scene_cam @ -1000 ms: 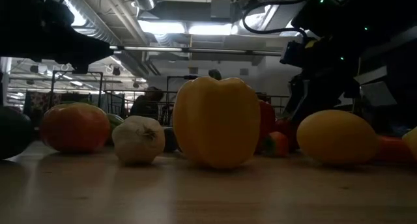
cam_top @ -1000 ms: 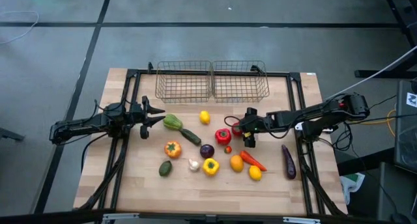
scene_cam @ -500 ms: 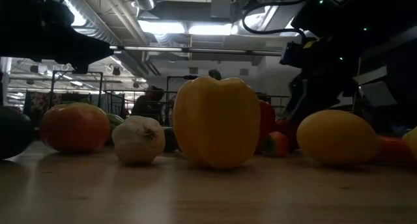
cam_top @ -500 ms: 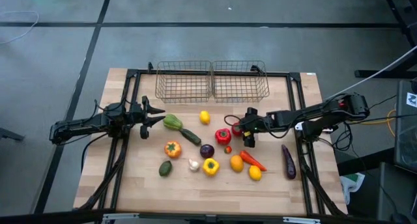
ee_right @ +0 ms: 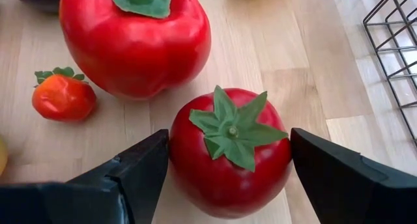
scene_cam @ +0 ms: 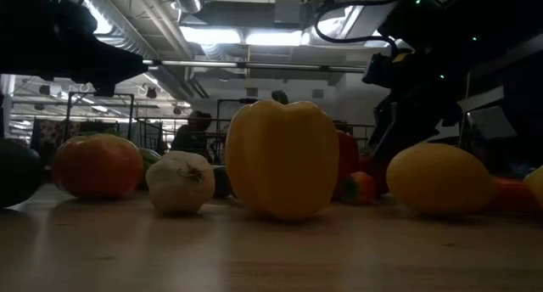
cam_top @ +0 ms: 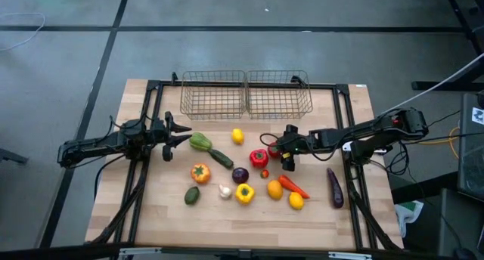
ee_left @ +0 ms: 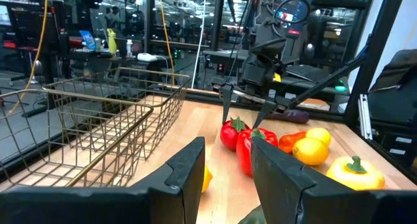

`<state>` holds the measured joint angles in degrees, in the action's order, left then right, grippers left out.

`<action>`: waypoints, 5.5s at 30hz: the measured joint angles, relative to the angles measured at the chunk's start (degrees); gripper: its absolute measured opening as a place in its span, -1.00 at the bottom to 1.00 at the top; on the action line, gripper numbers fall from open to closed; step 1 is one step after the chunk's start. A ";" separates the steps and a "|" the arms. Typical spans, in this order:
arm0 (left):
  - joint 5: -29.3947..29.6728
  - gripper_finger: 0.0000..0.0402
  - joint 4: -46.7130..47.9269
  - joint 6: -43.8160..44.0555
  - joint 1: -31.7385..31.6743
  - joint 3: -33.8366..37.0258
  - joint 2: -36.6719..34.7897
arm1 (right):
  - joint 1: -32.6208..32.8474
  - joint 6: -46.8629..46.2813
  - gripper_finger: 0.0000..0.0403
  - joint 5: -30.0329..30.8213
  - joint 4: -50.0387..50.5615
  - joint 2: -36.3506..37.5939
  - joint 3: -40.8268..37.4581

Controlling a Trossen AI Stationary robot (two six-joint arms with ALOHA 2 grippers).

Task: Sort produce into baskets
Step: Put the big red tomato into the right golden wire basket

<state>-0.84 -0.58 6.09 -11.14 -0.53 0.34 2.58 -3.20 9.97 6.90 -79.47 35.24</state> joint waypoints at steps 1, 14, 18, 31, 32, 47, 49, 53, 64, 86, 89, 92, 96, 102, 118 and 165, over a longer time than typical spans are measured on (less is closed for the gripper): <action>0.00 -0.40 0.00 0.00 0.00 0.00 0.00 | 0.01 0.00 0.55 0.03 0.30 0.04 0.00; 0.00 -0.40 0.01 -0.02 -0.02 0.00 0.01 | 0.01 -0.20 0.55 0.64 0.94 0.09 0.02; 0.00 -0.40 0.00 -0.02 -0.02 0.02 0.00 | 0.01 -0.97 0.55 0.89 1.12 0.09 0.04; 0.00 -0.40 0.00 0.00 -0.01 0.02 0.01 | 0.01 -5.59 0.55 0.21 3.79 0.18 0.15; 0.00 -0.40 0.00 0.00 -0.02 0.00 0.02 | 0.01 -5.55 0.55 0.13 3.70 0.18 0.15; 0.00 -0.40 0.00 0.13 -0.02 0.00 0.00 | 0.01 -5.49 0.36 0.12 3.47 0.12 0.11; 0.00 -0.40 0.01 0.13 -0.02 0.00 0.01 | 0.01 -5.49 0.35 0.12 3.47 0.12 0.10; 0.00 -0.40 0.01 0.13 0.00 0.02 0.00 | 0.01 -5.43 0.35 0.12 3.14 0.12 0.07; 0.00 -0.40 0.02 0.13 -0.02 0.02 0.00 | 0.01 0.62 0.35 0.66 5.27 -0.08 5.72; 0.00 -0.40 0.00 0.13 -0.02 0.02 0.02 | -5.89 15.26 0.34 12.77 17.14 0.04 24.77; 0.00 -0.40 0.00 0.13 -0.02 0.02 0.00 | -9.10 17.20 0.34 12.74 17.17 0.05 26.58; 0.00 -0.40 0.01 0.13 -0.02 0.01 0.00 | -12.61 18.43 0.34 11.90 16.96 0.09 27.43; 0.00 -0.40 0.01 0.13 -0.01 0.02 0.00 | -17.42 19.70 0.34 9.78 17.58 0.09 27.39; 0.00 -0.40 0.00 0.13 -0.01 0.00 0.01 | -24.65 20.06 0.34 3.44 17.76 0.09 27.39; 0.00 -0.40 0.00 -0.02 -0.02 0.00 0.02 | -41.91 20.08 0.34 -7.64 16.47 -5.29 23.98; 0.00 -0.40 0.01 -0.07 -0.02 0.01 0.02 | -46.85 18.53 0.34 -12.60 9.85 -17.65 24.00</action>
<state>-0.84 -0.57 6.02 -11.16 -0.52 0.36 -44.27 15.33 -2.63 16.75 -97.12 59.24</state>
